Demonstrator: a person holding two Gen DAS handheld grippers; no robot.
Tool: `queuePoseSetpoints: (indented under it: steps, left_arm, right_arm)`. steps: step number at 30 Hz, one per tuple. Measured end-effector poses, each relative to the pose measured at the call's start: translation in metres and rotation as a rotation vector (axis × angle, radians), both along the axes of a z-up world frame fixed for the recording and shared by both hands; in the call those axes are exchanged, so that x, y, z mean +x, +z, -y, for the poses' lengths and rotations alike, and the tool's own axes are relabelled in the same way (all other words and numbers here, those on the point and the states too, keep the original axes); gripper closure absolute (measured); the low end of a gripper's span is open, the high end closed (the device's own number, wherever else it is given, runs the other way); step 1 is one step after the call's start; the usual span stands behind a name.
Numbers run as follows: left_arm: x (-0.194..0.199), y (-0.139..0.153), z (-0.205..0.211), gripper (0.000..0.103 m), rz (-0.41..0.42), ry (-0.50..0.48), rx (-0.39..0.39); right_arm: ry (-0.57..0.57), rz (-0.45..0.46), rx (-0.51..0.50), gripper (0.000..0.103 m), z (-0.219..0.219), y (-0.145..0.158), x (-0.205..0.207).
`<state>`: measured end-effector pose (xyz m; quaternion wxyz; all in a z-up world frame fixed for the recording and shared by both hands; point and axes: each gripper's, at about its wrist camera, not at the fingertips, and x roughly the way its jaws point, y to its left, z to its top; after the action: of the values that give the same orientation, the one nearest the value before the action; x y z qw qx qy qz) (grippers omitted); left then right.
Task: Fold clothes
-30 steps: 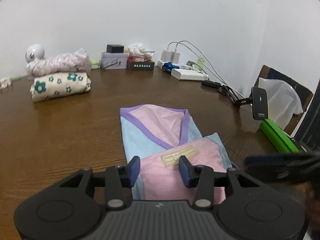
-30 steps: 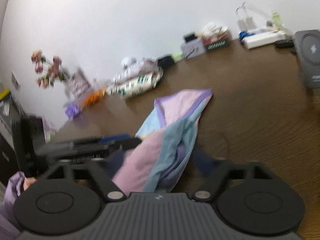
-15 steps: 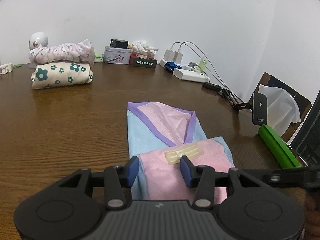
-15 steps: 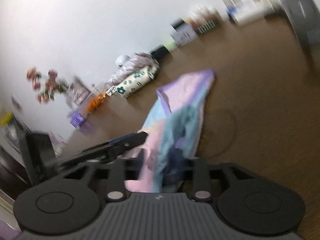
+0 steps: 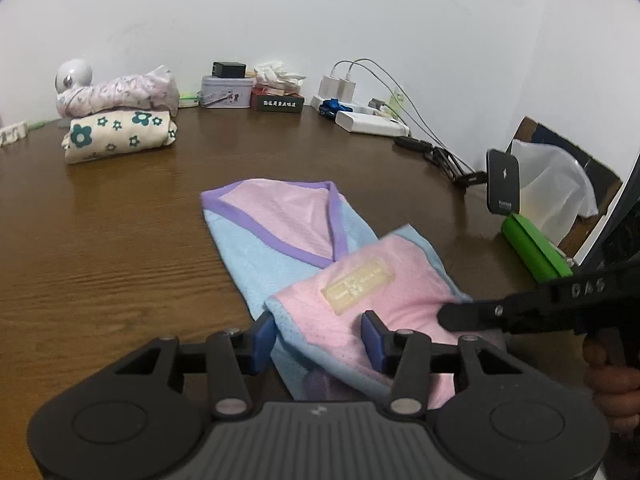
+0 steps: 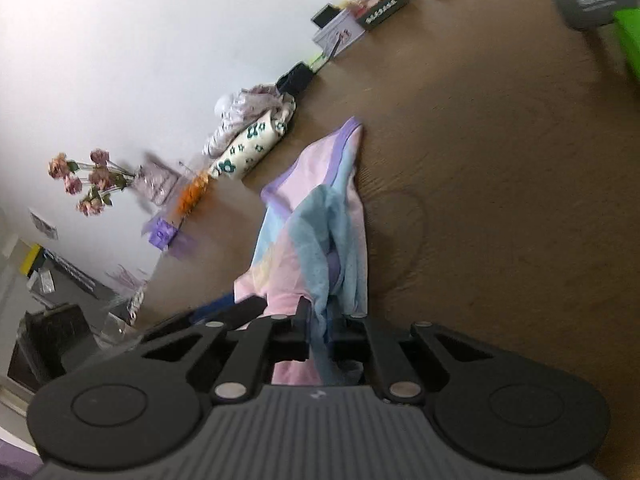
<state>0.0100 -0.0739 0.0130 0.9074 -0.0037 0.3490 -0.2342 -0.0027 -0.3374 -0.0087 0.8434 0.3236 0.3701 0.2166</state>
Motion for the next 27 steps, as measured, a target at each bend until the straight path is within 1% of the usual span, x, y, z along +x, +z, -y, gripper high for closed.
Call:
queuePoseSetpoints:
  steps: [2,3,4,6,11,14,15,16,17,18,19,20,21,23,24,25,26,27]
  left_arm:
    - [0.0,0.001,0.001,0.058,-0.004,0.012,0.0]
    - [0.001,0.002,0.0,0.058,-0.01,0.018,-0.007]
    - [0.002,0.003,-0.003,0.058,-0.014,0.023,-0.017]
    - [0.003,0.007,-0.007,0.057,-0.011,0.036,-0.03]
    - [0.003,0.011,-0.013,0.057,0.01,0.064,-0.028]
    - [0.004,0.008,-0.013,0.057,0.01,0.065,-0.016]
    - [0.004,0.007,-0.013,0.057,0.007,0.063,-0.016]
    - [0.005,0.006,-0.014,0.057,0.004,0.062,-0.02]
    - [0.006,0.005,-0.014,0.057,0.001,0.06,-0.024]
    - [0.006,0.004,-0.015,0.057,0.001,0.06,-0.027]
    - [0.007,0.005,-0.015,0.057,0.003,0.059,-0.03]
    - [0.007,0.005,-0.015,0.056,0.005,0.058,-0.033]
    - [0.007,0.005,-0.015,0.055,0.008,0.057,-0.036]
    - [0.009,0.003,-0.013,0.054,0.009,0.05,-0.035]
    - [0.009,0.001,-0.011,0.054,0.009,0.048,-0.03]
    - [0.01,0.001,-0.01,0.054,0.009,0.048,-0.026]
    - [0.01,0.001,-0.01,0.054,0.012,0.048,-0.024]
    - [0.009,0.002,-0.01,0.054,0.017,0.049,-0.025]
  right_arm:
    - [-0.012,0.008,-0.043,0.082,0.002,0.002,-0.006]
    - [-0.029,0.033,-0.075,0.065,0.001,0.007,-0.011]
    - [-0.038,0.062,-0.096,0.056,-0.001,0.013,-0.016]
    - [-0.041,0.116,-0.134,0.056,-0.01,0.021,-0.017]
    - [-0.064,0.13,-0.211,0.056,-0.033,0.021,-0.008]
    - [-0.049,0.134,-0.207,0.061,-0.041,0.021,-0.004]
    - [-0.053,0.125,-0.204,0.069,-0.042,0.019,-0.002]
    - [-0.058,0.114,-0.202,0.087,-0.043,0.017,0.001]
    - [-0.063,0.104,-0.199,0.094,-0.044,0.016,0.003]
    - [-0.069,0.094,-0.196,0.098,-0.045,0.014,0.006]
    - [-0.067,0.07,-0.12,0.099,-0.039,0.011,0.007]
    - [-0.069,0.046,-0.005,0.099,-0.028,0.006,0.007]
    - [-0.073,0.016,0.082,0.099,-0.02,0.001,0.008]
    - [-0.105,-0.029,0.081,0.097,-0.015,-0.007,0.007]
    - [-0.122,-0.05,0.076,0.092,-0.013,-0.012,0.007]
    - [-0.116,-0.052,0.057,0.09,-0.013,-0.013,0.005]
    - [-0.111,-0.039,0.045,0.085,-0.013,-0.011,0.001]
    - [-0.104,-0.011,0.012,0.071,-0.014,-0.003,-0.004]
